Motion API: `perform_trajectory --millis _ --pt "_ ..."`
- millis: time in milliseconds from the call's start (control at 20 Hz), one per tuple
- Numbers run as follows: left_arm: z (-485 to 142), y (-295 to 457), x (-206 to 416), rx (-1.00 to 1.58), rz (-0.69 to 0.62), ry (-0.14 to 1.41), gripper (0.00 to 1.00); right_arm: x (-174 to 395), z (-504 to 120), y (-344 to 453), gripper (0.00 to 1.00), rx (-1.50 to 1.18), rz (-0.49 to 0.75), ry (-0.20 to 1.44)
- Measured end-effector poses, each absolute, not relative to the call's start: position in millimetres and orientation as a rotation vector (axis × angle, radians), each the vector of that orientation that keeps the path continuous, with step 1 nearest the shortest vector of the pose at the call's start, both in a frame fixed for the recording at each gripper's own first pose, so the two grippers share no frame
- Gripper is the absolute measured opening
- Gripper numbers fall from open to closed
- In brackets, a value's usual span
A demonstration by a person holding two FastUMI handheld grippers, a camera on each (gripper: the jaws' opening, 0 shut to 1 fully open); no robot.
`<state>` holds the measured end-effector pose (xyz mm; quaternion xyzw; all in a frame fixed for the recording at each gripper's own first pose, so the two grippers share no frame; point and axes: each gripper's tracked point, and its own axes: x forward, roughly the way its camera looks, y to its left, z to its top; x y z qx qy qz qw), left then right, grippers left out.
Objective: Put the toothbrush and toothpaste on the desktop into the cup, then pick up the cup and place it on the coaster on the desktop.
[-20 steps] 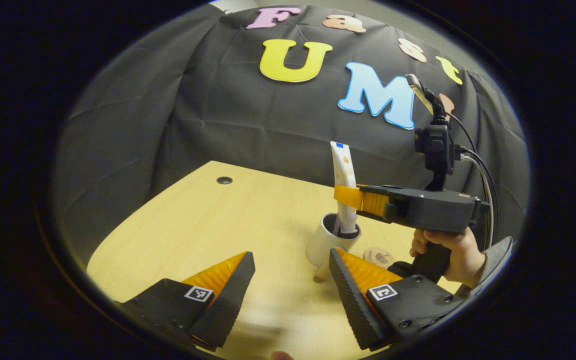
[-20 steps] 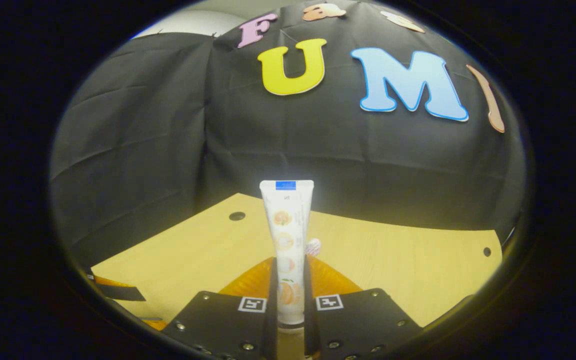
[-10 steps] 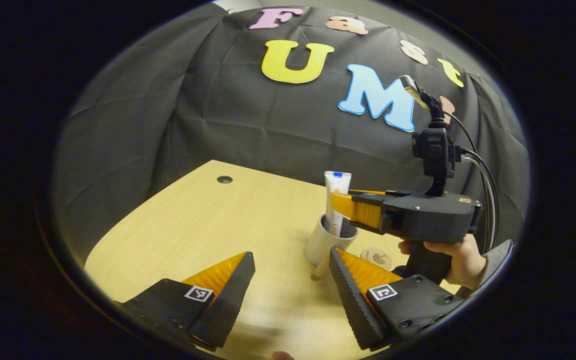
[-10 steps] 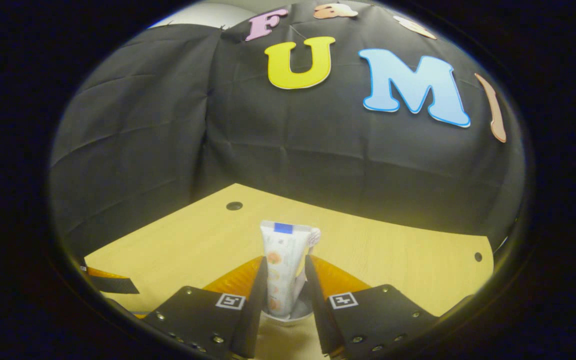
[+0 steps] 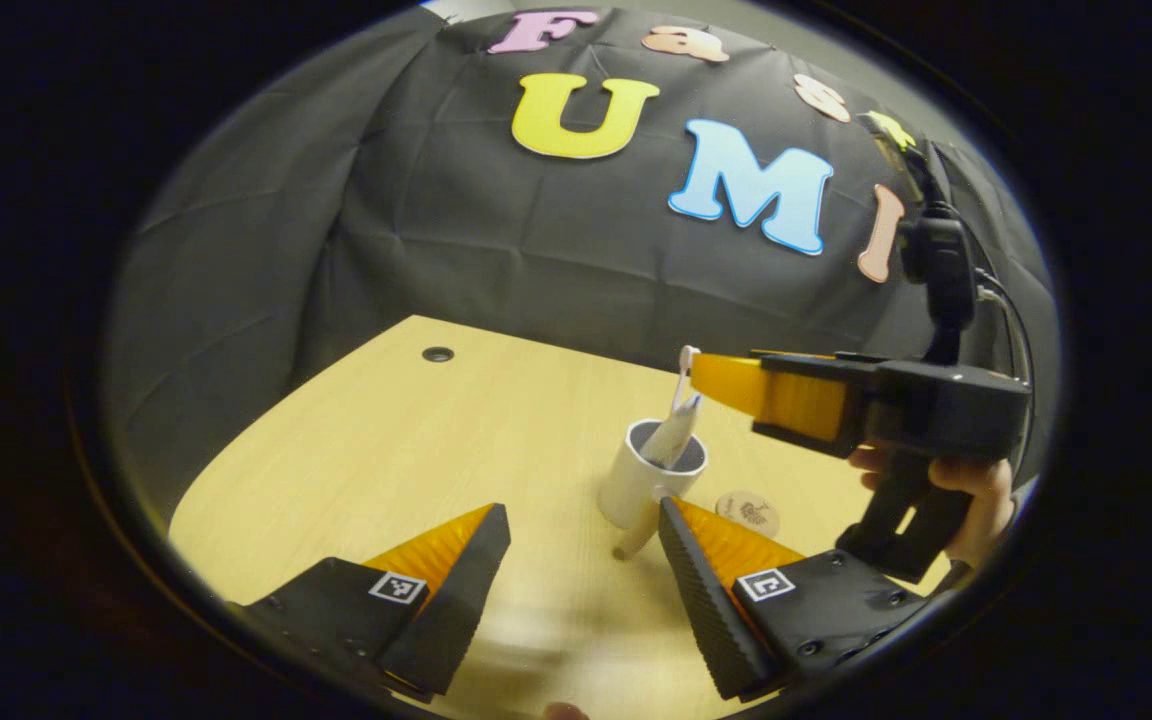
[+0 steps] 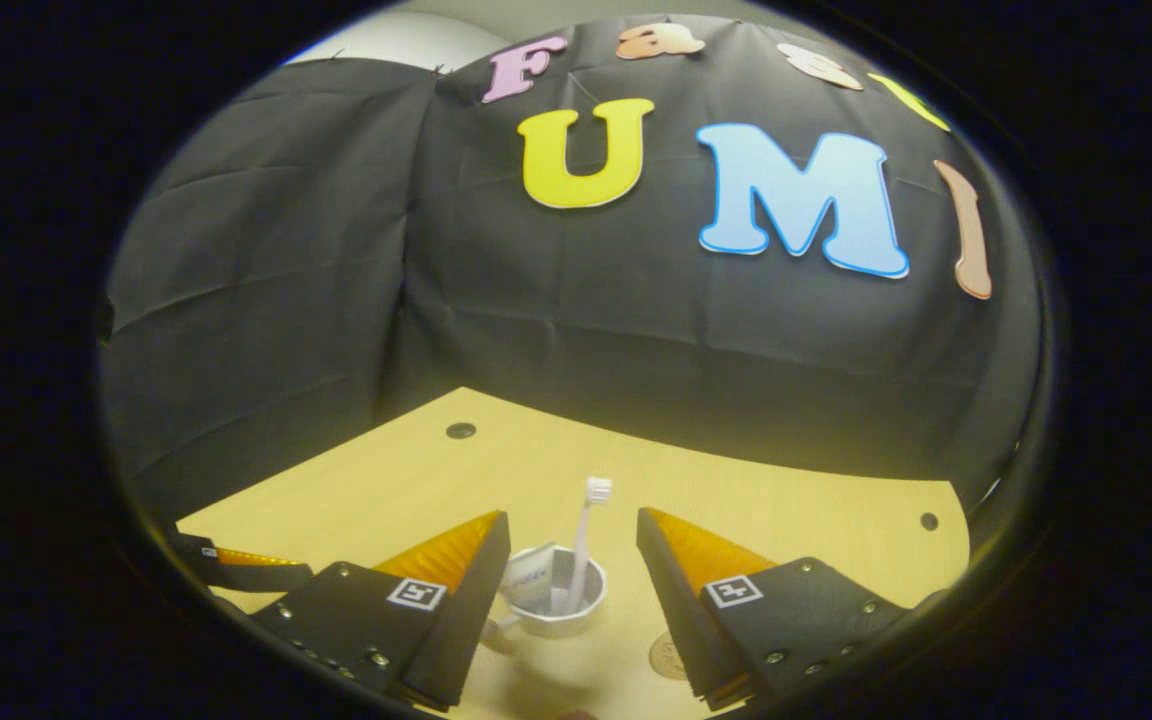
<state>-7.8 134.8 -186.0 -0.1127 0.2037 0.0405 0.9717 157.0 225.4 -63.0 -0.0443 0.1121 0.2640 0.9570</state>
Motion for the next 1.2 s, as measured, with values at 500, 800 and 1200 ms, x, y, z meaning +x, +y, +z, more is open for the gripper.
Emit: perform_trajectory --millis 500,800,1200 --pt "-207 96 27 -0.225 -0.037 0.492 0.97 119 -41 131 0.78 -0.061 0.375 0.231" --pt "-234 78 49 -0.221 -0.088 0.592 0.97 104 -52 85 0.78 -0.01 0.282 0.277" --pt "-265 68 74 -0.119 -0.127 0.763 0.96 102 -94 58 0.78 0.048 0.235 0.383"
